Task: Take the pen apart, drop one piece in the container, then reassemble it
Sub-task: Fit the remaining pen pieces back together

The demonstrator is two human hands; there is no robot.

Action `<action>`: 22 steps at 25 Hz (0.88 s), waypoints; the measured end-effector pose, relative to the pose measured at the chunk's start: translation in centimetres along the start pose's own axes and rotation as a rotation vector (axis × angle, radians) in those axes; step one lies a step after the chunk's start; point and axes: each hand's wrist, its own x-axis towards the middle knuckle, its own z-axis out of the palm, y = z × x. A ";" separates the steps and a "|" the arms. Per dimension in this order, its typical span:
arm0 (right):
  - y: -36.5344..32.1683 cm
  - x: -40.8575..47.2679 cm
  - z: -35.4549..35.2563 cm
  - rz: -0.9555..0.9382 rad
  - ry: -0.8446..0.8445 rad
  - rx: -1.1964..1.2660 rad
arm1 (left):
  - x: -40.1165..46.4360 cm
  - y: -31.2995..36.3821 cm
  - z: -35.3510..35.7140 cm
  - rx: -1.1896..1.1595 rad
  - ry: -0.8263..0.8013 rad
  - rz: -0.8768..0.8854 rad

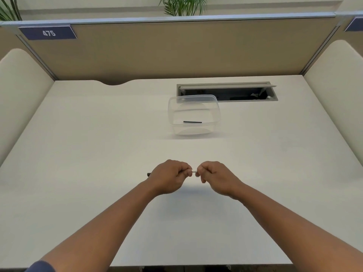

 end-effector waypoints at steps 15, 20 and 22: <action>-1.0 -0.7 -0.4 0.272 -0.024 0.279 | -0.2 1.4 -0.2 0.072 -0.004 0.034; -0.9 -1.1 -1.0 0.259 -0.105 0.276 | -0.3 1.6 0.0 0.123 0.018 0.069; -0.3 -1.0 -0.8 -0.029 0.049 -0.100 | 0.1 1.7 -0.5 0.023 -0.045 -0.001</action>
